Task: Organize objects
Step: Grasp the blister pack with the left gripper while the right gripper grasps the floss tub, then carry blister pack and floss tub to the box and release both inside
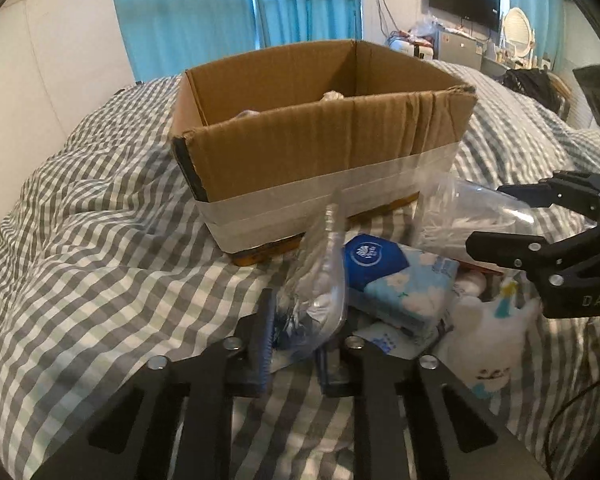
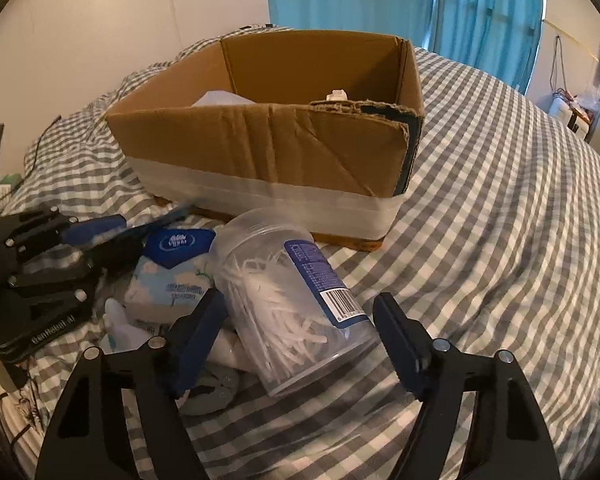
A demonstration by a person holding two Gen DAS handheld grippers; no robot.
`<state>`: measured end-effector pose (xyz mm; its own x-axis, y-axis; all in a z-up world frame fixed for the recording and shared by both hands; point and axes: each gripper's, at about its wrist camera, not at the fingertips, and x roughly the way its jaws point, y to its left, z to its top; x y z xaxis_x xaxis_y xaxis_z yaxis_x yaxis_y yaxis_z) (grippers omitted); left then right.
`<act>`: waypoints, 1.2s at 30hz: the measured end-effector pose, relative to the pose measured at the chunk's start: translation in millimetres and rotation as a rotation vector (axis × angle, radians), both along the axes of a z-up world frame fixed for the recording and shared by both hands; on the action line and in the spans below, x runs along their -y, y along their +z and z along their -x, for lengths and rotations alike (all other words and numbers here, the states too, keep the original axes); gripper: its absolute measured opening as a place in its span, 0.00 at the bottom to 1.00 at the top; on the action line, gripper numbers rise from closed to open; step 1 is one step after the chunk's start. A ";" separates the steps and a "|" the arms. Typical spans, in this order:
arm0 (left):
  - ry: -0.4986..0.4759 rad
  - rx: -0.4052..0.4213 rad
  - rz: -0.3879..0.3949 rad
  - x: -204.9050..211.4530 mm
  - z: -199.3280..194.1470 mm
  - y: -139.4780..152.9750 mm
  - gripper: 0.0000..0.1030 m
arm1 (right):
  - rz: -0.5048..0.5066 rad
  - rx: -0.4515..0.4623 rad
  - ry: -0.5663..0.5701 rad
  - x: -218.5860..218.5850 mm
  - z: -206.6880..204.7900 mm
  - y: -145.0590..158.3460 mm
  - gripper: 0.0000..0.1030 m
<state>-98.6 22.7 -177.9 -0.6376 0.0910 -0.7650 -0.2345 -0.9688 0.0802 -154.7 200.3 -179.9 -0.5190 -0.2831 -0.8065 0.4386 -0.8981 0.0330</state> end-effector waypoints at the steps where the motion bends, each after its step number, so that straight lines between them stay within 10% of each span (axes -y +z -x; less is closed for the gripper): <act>1: -0.004 -0.001 -0.011 0.3 -2.2 2.3 0.12 | -0.003 -0.007 -0.003 0.1 -2.3 0.5 0.71; 22: -0.035 -0.149 -0.111 7.3 -36.5 81.6 0.08 | 0.017 -0.173 -0.117 -22.2 -60.1 71.7 0.52; 23: -0.038 -0.160 -0.113 7.0 -36.5 86.6 0.08 | 0.011 -0.181 -0.115 -21.5 -61.6 76.8 0.45; 24: -0.041 -0.168 -0.117 6.6 -36.2 91.4 0.08 | 0.006 -0.192 -0.112 -22.9 -64.5 82.0 0.02; 33: -0.032 -0.164 -0.128 11.9 -37.4 89.1 0.08 | -0.008 -0.169 -0.080 -20.2 -60.8 100.7 0.07; 34: -0.025 -0.152 -0.131 13.5 -38.4 83.5 0.08 | -0.024 -0.159 -0.082 -19.4 -63.5 95.2 0.13; 36: -0.014 -0.124 -0.141 15.6 -39.6 72.6 0.08 | -0.066 -0.131 -0.109 -18.5 -70.6 77.4 0.65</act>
<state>-59.0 7.1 -105.2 -0.7243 0.2013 -0.6594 -0.2448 -0.9692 -0.0269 -84.1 218.8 -102.6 -0.6458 -0.1682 -0.7448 0.3356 -0.9387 -0.0789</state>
